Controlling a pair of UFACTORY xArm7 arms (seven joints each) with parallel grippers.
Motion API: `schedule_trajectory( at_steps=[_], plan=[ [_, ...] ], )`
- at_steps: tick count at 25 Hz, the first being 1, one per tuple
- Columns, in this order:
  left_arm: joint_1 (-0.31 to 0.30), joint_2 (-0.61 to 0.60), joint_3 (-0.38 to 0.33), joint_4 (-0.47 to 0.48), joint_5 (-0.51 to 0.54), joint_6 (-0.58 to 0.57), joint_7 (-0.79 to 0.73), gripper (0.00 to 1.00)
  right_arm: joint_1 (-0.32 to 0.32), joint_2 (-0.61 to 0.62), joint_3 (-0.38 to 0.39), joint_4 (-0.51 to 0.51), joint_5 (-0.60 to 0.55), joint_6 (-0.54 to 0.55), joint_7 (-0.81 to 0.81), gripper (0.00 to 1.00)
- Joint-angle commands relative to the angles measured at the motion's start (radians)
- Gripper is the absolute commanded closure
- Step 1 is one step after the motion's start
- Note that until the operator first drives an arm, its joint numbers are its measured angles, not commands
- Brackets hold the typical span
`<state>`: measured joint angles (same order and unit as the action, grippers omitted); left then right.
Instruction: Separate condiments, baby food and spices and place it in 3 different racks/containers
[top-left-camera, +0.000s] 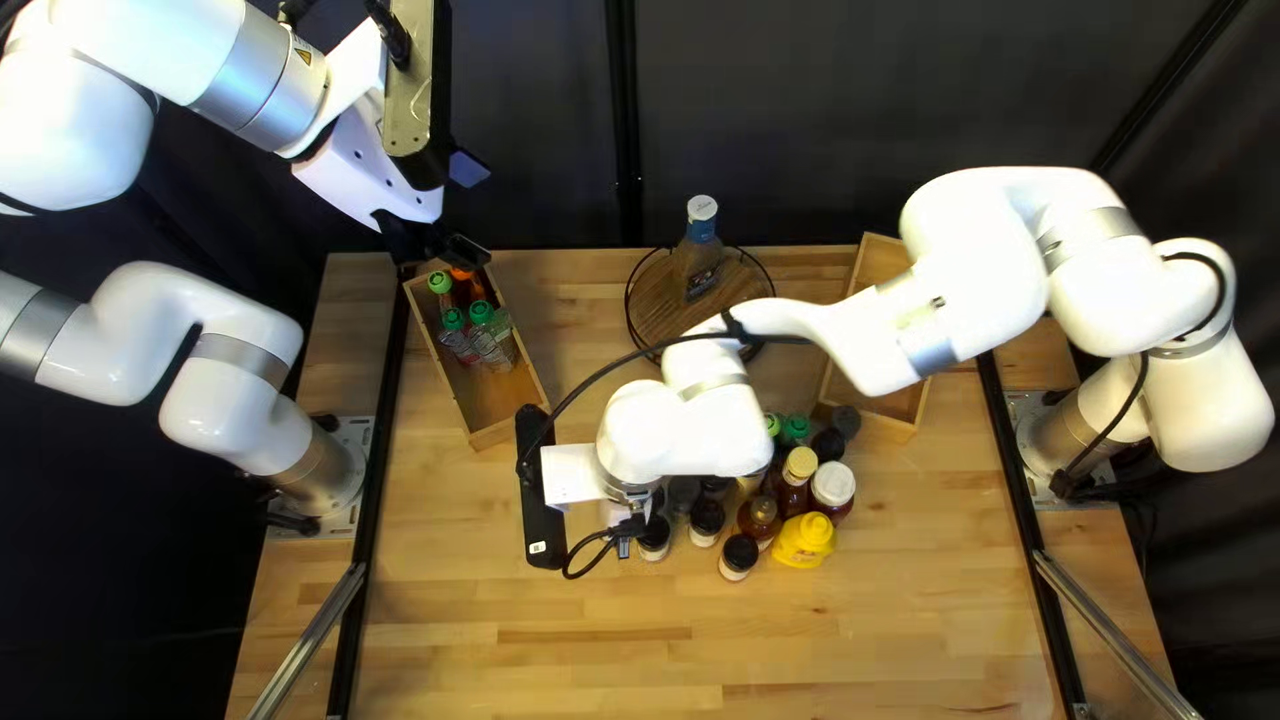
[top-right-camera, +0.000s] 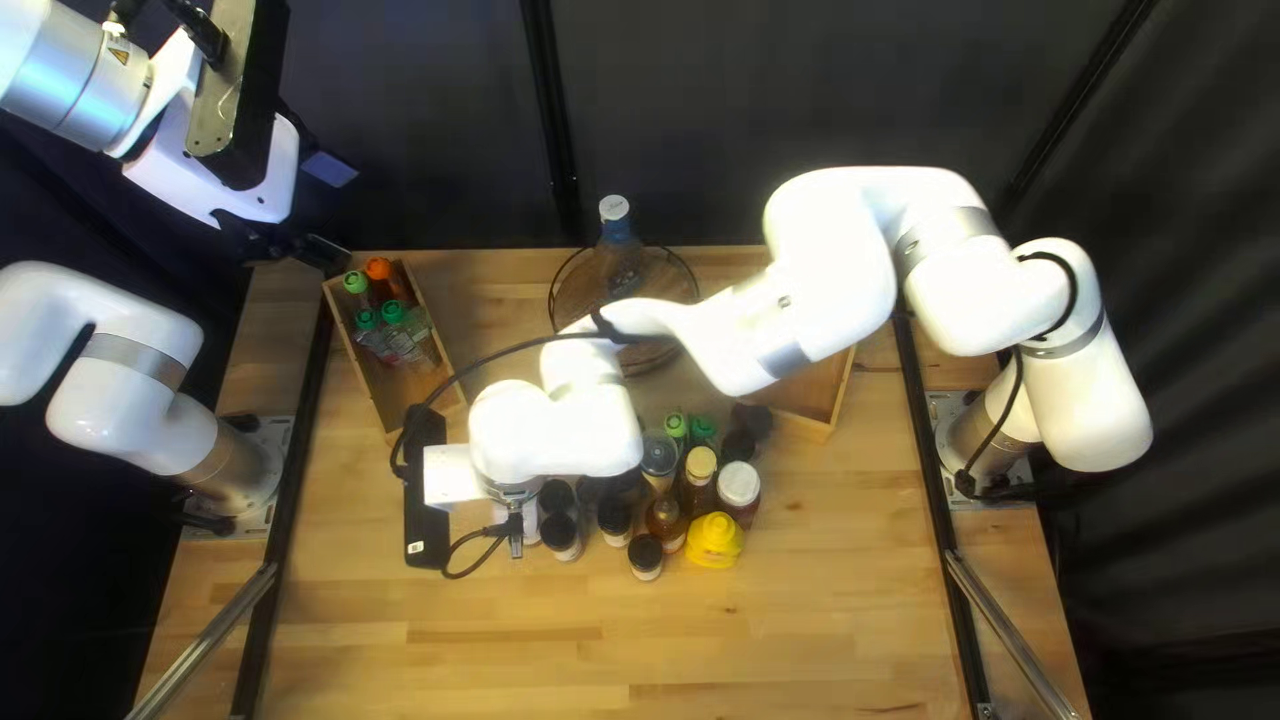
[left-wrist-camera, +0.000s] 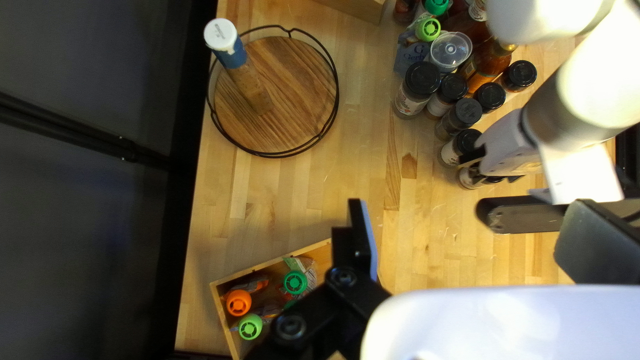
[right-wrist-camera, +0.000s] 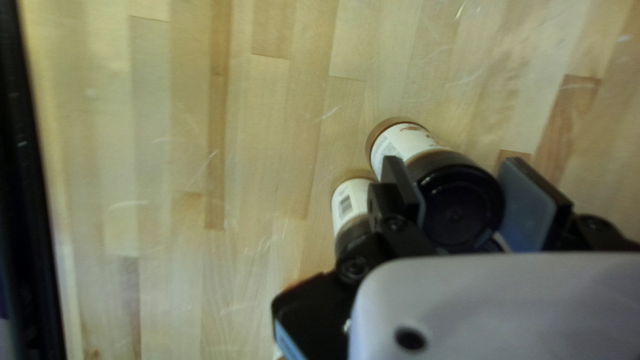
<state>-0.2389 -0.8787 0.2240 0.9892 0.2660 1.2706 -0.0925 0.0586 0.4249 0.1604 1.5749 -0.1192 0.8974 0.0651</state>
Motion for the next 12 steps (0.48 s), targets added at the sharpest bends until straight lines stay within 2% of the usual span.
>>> schedule_trajectory(
  at_steps=[1, 8, 12],
  plan=[
    [0.0, 0.0, 0.0, 0.0, 0.0, 0.0, 0.0, 0.0, -0.025, -0.149, -0.001, -0.041, 0.021, 0.097, -0.039, 1.0],
    [0.0, 0.0, 0.0, 0.0, 0.0, 0.0, 0.0, 0.0, -0.083, -0.379, -0.047, -0.113, 0.046, 0.288, -0.081, 1.0],
    [0.0, 0.0, 0.0, 0.0, 0.0, 0.0, 0.0, 0.0, -0.121, -0.485, -0.088, -0.202, 0.045, 0.327, -0.091, 1.0]
  ],
)
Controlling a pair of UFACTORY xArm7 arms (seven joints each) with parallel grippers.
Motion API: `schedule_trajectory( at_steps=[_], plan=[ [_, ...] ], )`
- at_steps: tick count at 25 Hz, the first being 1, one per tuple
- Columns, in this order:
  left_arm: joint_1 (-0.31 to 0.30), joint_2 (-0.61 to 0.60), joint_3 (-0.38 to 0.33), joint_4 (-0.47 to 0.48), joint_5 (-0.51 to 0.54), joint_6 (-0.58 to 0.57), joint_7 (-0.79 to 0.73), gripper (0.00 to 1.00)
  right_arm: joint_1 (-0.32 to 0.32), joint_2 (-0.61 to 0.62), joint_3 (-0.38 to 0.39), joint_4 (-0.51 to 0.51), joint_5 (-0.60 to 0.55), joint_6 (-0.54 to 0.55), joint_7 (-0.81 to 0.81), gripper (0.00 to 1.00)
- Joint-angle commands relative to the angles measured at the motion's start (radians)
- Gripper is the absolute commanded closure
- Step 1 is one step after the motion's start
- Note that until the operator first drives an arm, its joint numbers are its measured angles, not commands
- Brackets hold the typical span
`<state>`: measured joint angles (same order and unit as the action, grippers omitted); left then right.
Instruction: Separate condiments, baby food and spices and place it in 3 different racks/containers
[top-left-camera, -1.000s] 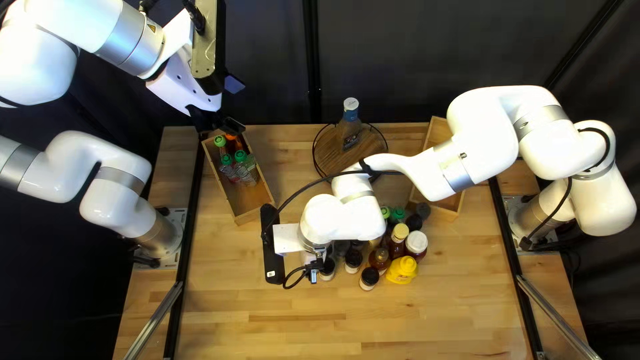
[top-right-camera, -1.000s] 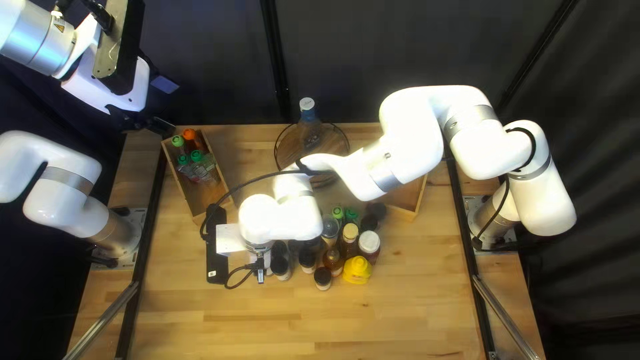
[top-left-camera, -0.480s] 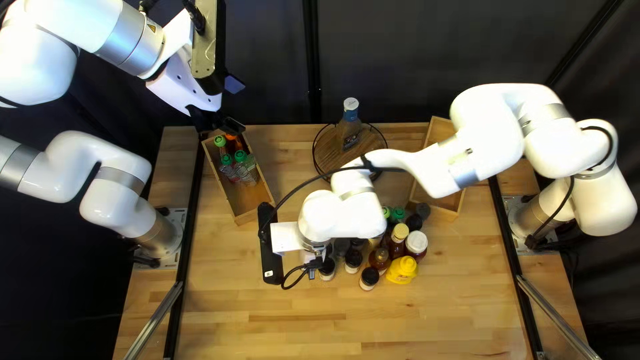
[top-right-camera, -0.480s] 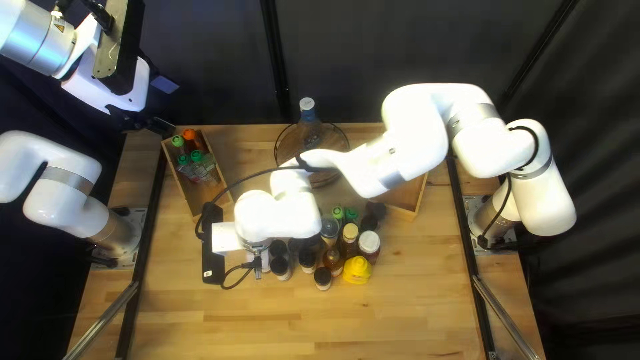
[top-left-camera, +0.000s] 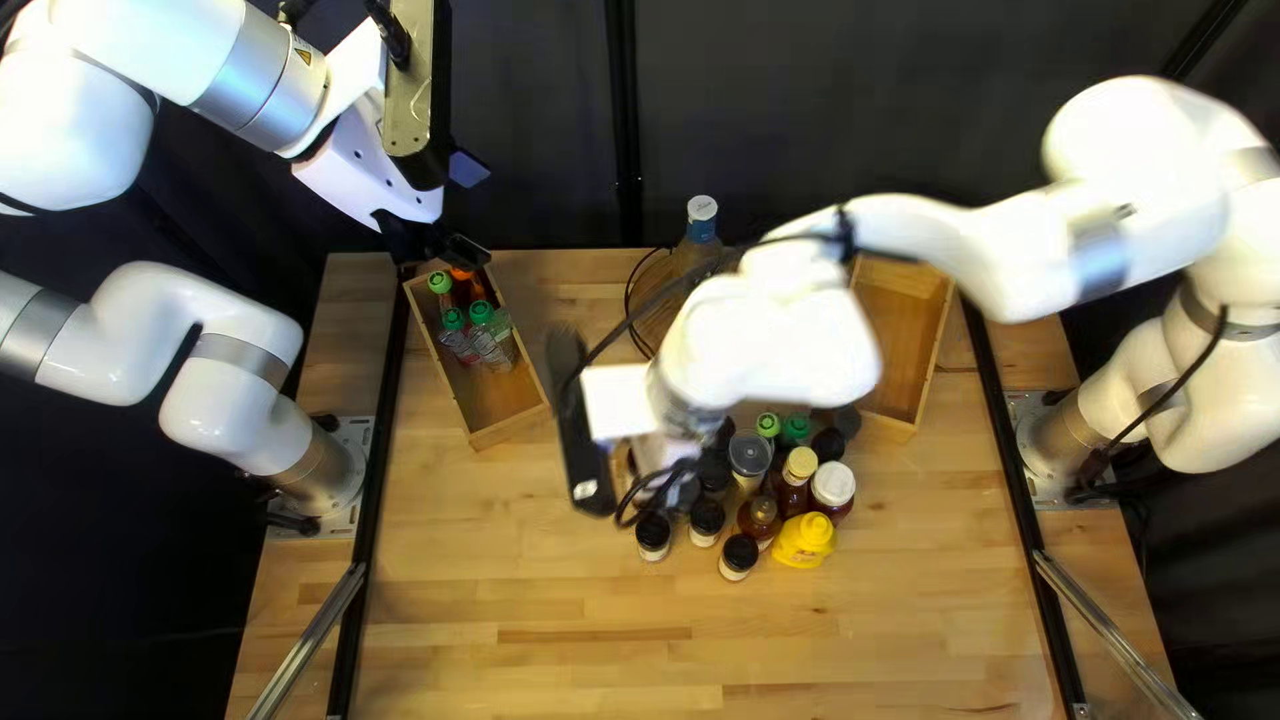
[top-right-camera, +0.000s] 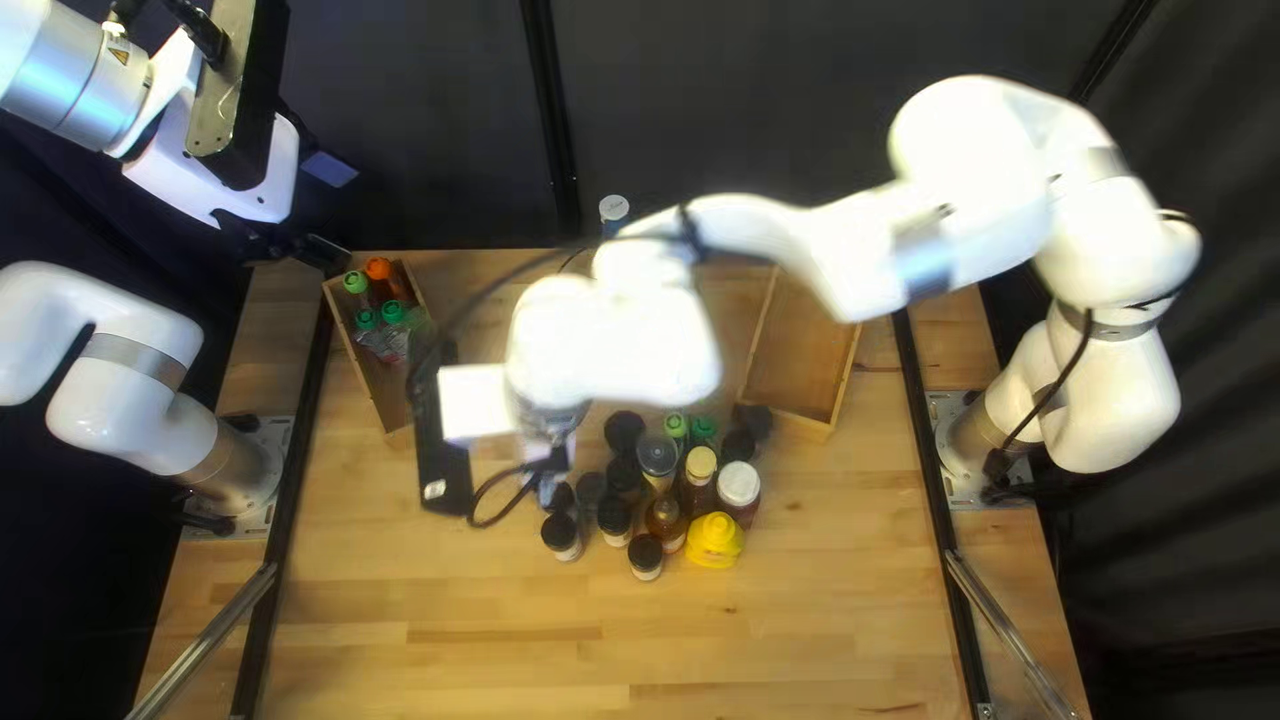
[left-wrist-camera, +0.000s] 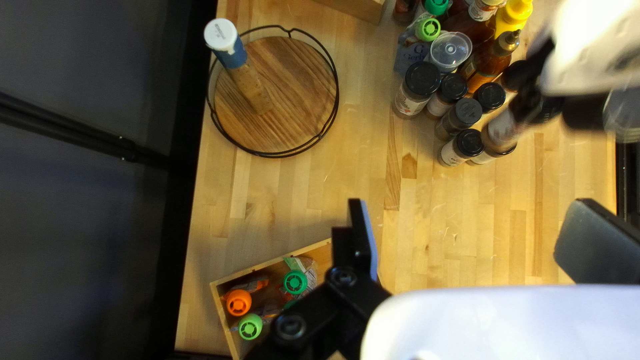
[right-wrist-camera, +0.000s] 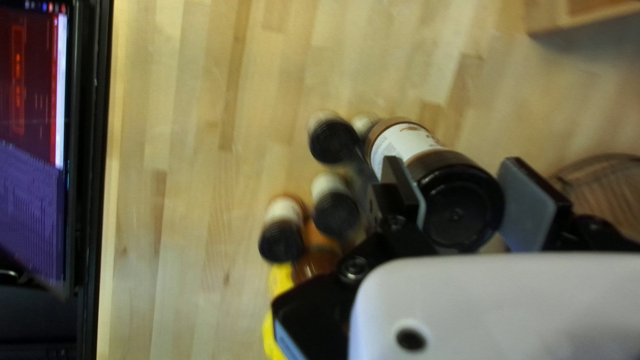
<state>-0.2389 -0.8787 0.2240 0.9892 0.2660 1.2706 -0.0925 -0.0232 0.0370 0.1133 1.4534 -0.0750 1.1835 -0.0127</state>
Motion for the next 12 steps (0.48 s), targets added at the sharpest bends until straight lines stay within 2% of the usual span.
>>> schedule_trajectory(
  at_steps=[1, 12],
  plan=[
    [0.0, 0.0, 0.0, 0.0, 0.0, 0.0, 0.0, 0.0, -0.056, -0.14, -0.06, -0.129, 0.0, 0.043, -0.019, 1.0],
    [0.0, 0.0, 0.0, 0.0, 0.0, 0.0, 0.0, 0.0, -0.182, -0.432, -0.19, -0.528, -0.053, -0.035, -0.012, 1.0]
  ],
)
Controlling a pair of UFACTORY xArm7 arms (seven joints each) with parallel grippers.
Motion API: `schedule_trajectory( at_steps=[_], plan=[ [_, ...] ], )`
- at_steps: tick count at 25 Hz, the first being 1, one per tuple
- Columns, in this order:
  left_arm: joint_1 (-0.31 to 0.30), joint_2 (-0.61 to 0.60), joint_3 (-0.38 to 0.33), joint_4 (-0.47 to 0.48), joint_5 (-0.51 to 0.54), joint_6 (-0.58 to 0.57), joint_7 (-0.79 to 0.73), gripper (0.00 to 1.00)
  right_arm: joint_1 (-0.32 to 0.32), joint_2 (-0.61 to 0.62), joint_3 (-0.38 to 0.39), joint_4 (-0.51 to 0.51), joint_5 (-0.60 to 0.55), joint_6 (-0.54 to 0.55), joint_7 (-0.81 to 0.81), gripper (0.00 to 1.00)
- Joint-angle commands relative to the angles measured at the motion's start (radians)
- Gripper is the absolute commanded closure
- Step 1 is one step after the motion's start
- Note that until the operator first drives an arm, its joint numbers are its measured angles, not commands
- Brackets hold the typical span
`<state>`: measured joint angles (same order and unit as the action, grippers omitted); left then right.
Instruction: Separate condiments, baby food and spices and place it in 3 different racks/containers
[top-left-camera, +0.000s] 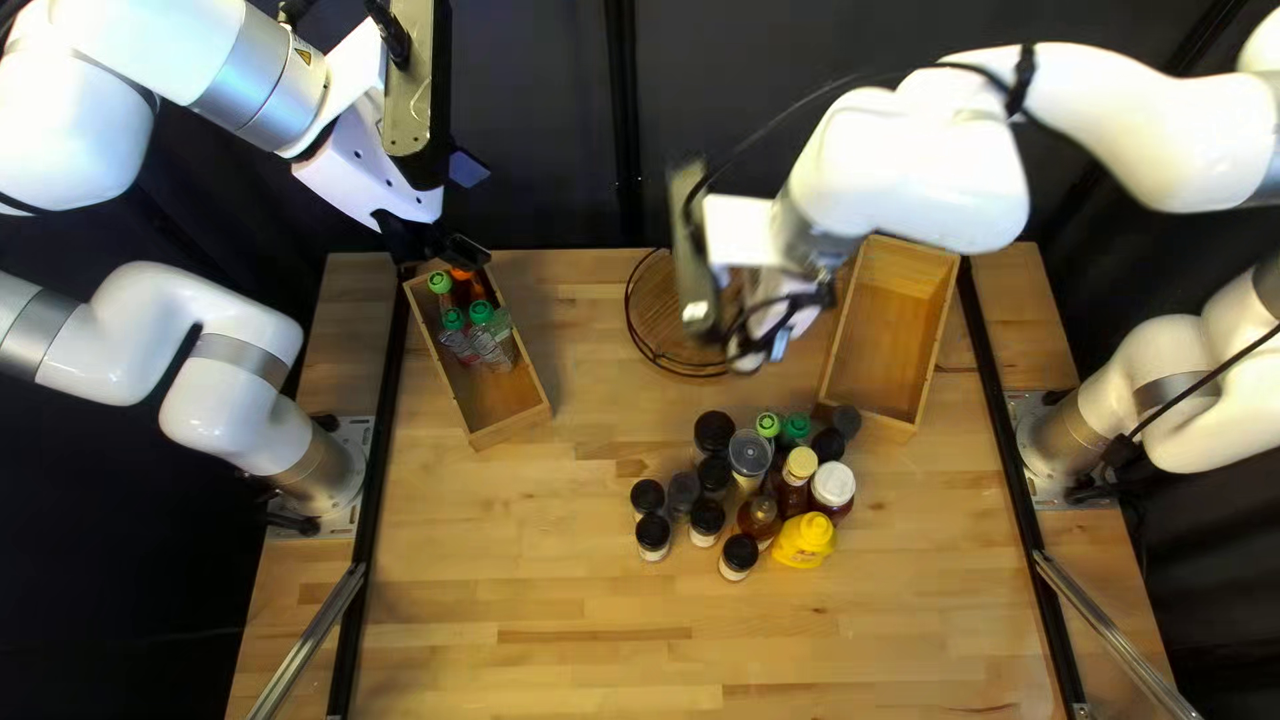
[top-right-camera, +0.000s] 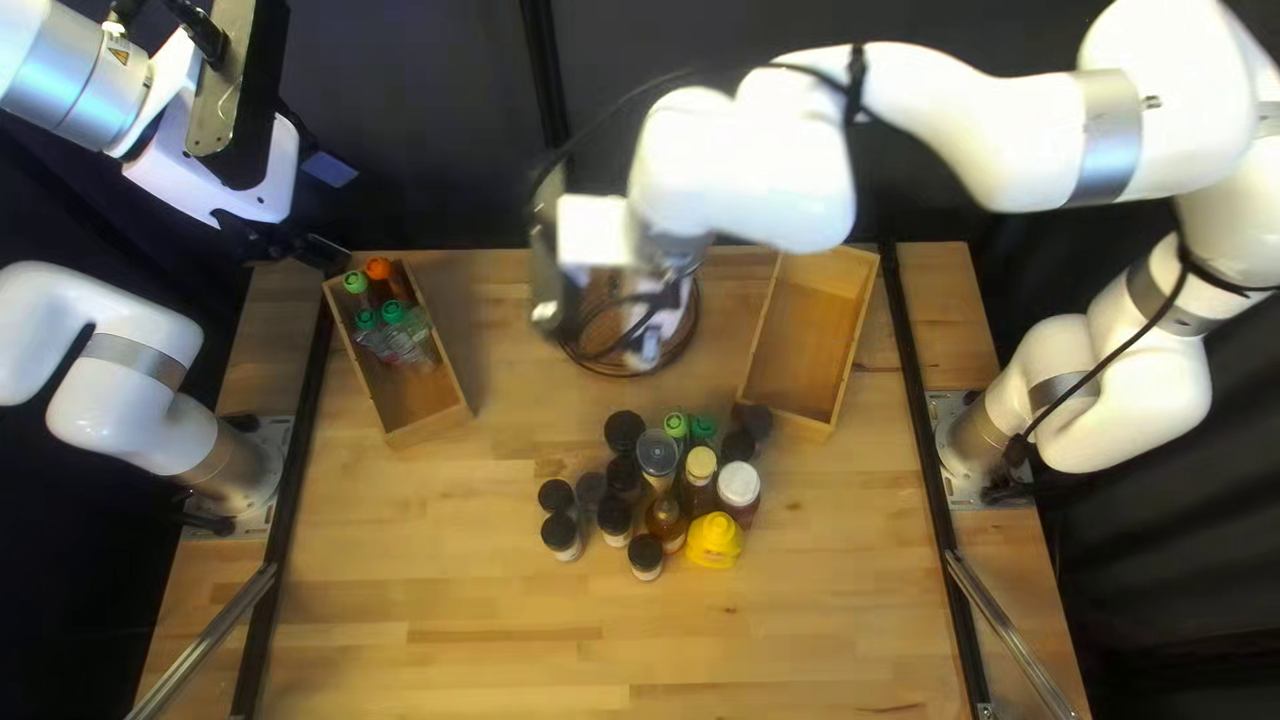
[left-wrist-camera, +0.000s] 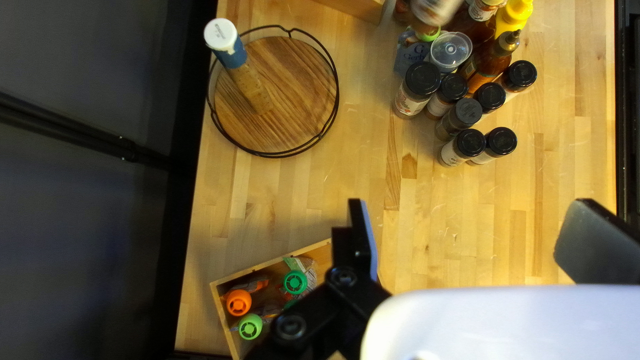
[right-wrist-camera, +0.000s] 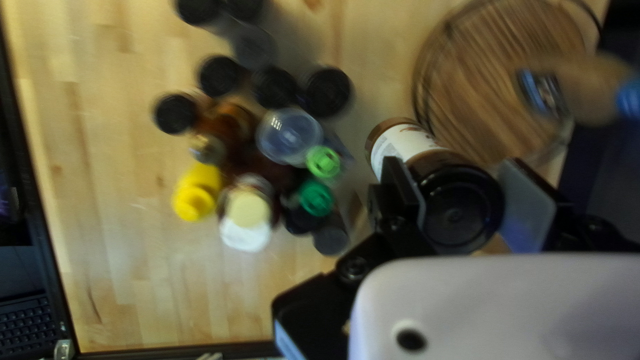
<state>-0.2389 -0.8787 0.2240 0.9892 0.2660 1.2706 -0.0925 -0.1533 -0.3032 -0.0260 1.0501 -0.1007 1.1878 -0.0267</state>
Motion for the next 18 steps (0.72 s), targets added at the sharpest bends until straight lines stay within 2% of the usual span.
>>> schedule_trajectory(
  at_steps=[1, 7, 18],
  plan=[
    [0.0, 0.0, 0.0, 0.0, 0.0, 0.0, 0.0, 0.0, -0.062, -0.111, -0.059, -0.153, -0.033, -0.047, 0.006, 1.0],
    [0.0, 0.0, 0.0, 0.0, 0.0, 0.0, 0.0, 0.0, -0.118, -0.237, -0.093, -0.325, -0.064, -0.077, 0.038, 1.0],
    [0.0, 0.0, 0.0, 0.0, 0.0, 0.0, 0.0, 0.0, -0.181, -0.379, -0.13, -0.575, -0.087, -0.17, 0.075, 1.0]
  ],
)
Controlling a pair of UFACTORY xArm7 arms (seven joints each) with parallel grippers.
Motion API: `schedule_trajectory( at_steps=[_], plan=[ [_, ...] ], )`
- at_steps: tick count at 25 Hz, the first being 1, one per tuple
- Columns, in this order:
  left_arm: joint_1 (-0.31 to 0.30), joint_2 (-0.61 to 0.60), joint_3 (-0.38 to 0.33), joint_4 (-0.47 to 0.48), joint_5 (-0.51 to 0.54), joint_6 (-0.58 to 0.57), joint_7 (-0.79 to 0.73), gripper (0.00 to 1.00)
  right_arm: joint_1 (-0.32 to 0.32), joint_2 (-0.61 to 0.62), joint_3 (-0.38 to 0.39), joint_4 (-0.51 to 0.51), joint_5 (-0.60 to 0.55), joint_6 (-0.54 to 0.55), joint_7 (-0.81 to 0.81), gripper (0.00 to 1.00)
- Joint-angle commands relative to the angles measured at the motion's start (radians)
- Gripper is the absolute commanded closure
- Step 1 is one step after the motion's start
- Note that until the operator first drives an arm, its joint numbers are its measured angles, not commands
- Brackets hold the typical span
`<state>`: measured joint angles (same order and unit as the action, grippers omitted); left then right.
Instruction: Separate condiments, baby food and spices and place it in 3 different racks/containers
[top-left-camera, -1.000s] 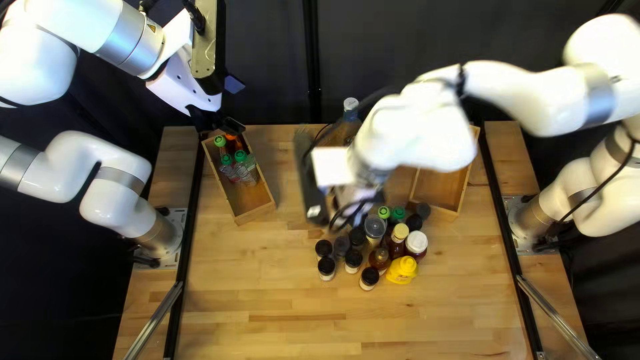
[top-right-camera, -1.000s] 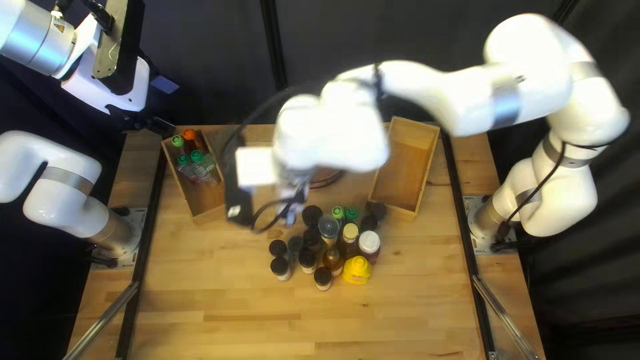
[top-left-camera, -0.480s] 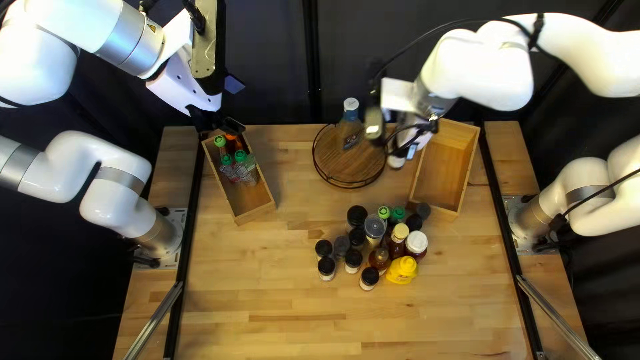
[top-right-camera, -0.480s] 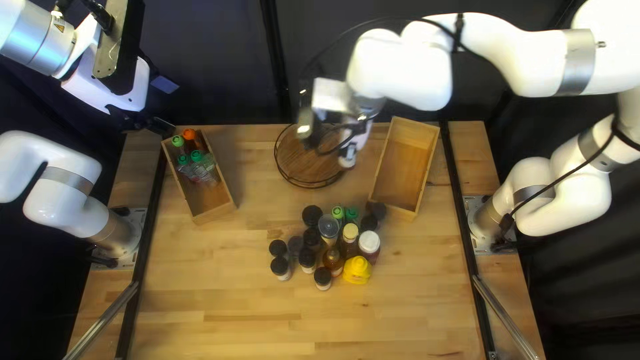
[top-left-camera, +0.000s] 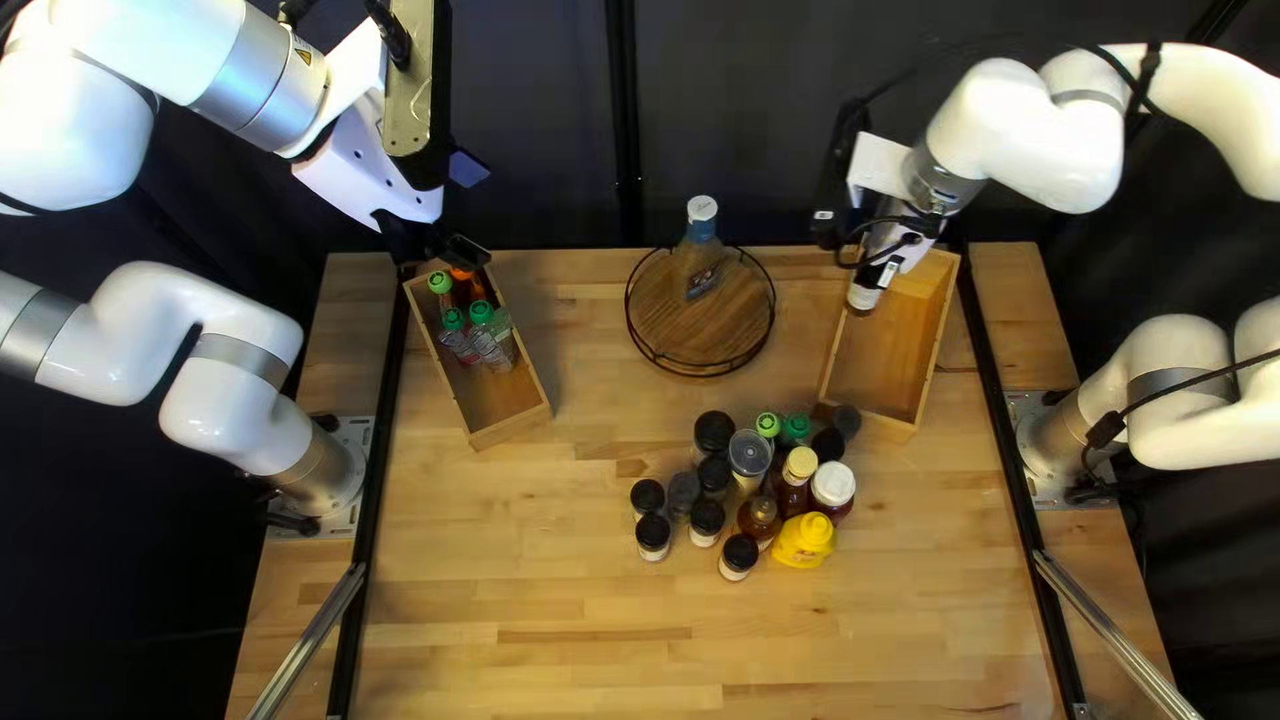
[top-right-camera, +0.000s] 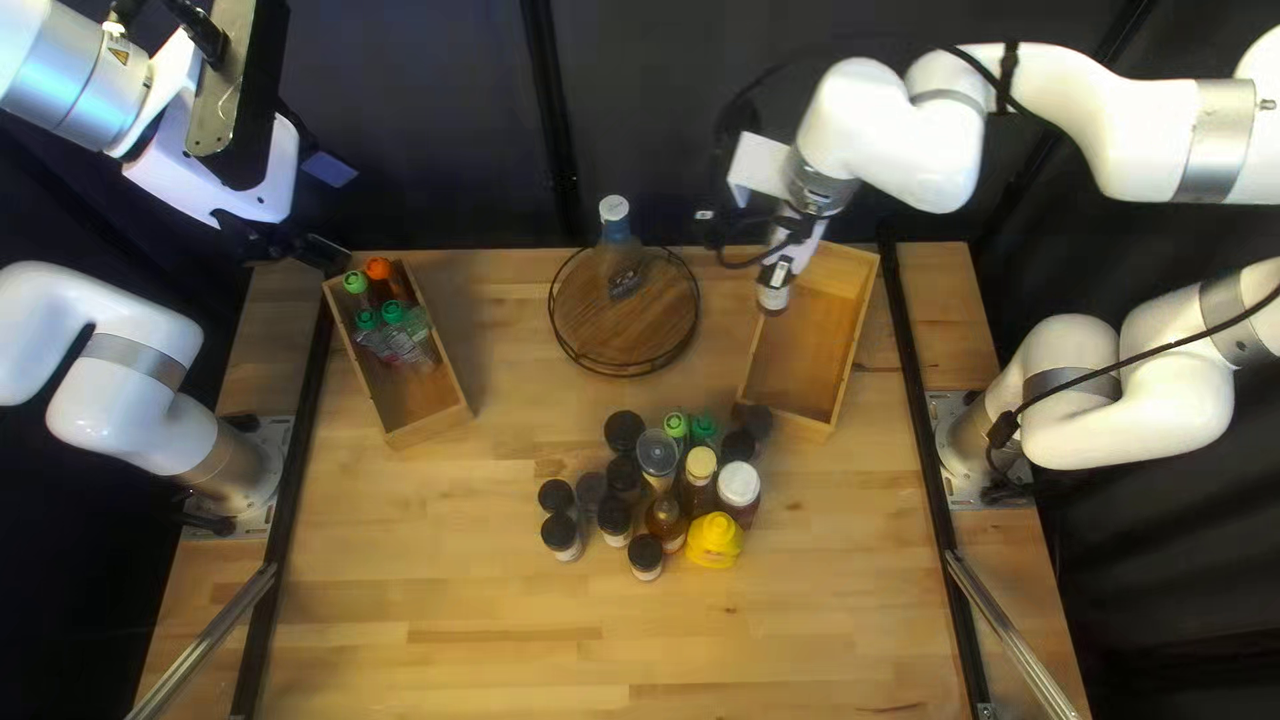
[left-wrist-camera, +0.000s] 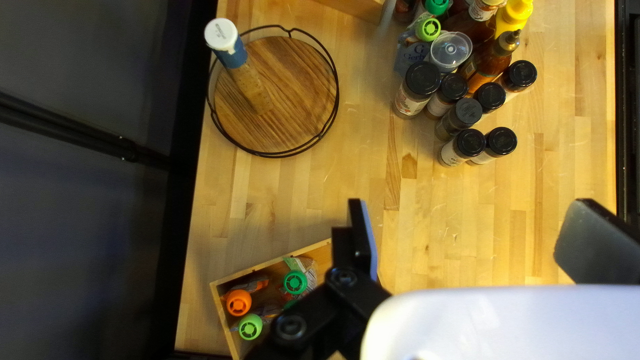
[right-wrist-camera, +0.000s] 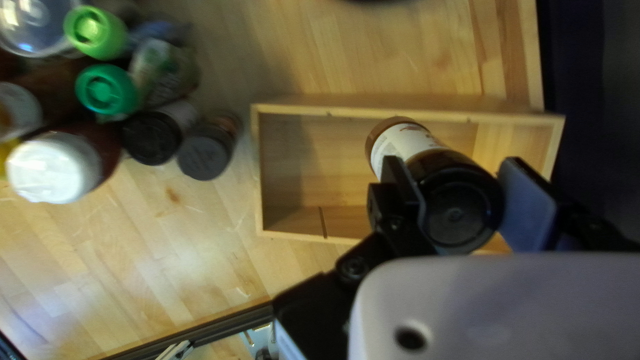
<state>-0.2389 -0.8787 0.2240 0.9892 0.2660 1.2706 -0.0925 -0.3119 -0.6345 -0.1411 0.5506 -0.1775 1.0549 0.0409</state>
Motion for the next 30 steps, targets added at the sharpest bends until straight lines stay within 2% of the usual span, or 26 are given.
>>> schedule_trajectory(
  at_steps=[1, 8, 13, 18, 19, 20, 21, 22, 25, 30],
  plan=[
    [0.0, 0.0, 0.0, 0.0, 0.0, 0.0, 0.0, 0.0, -0.031, -0.066, -0.023, -0.11, -0.015, -0.058, 0.007, 1.0],
    [0.0, 0.0, 0.0, 0.0, 0.0, 0.0, 0.0, 0.0, -0.063, -0.023, -0.073, -0.226, -0.036, -0.224, -0.005, 1.0],
    [0.0, 0.0, 0.0, 0.0, 0.0, 0.0, 0.0, 0.0, -0.078, 0.05, -0.106, -0.267, -0.05, -0.343, -0.018, 1.0],
    [0.0, 0.0, 0.0, 0.0, 0.0, 0.0, 0.0, 0.0, -0.078, 0.097, -0.116, -0.28, -0.049, -0.405, -0.015, 1.0],
    [0.0, 0.0, 0.0, 0.0, 0.0, 0.0, 0.0, 0.0, -0.078, 0.102, -0.114, -0.281, -0.049, -0.41, -0.013, 0.9],
    [0.0, 0.0, 0.0, 0.0, 0.0, 0.0, 0.0, 0.0, -0.077, 0.105, -0.114, -0.282, -0.049, -0.413, -0.012, 0.49],
    [0.0, 0.0, 0.0, 0.0, 0.0, 0.0, 0.0, 0.0, -0.074, 0.109, -0.112, -0.28, -0.048, -0.413, -0.01, 0.18],
    [0.0, 0.0, 0.0, 0.0, 0.0, 0.0, 0.0, 0.0, -0.075, 0.105, -0.111, -0.281, -0.049, -0.41, -0.011, 0.0],
    [0.0, 0.0, 0.0, 0.0, 0.0, 0.0, 0.0, 0.0, -0.065, 0.051, -0.088, -0.273, -0.041, -0.353, 0.004, 0.0],
    [0.0, 0.0, 0.0, 0.0, 0.0, 0.0, 0.0, 0.0, 0.009, -0.11, 0.03, -0.211, 0.015, -0.151, 0.086, 0.0]
  ],
)
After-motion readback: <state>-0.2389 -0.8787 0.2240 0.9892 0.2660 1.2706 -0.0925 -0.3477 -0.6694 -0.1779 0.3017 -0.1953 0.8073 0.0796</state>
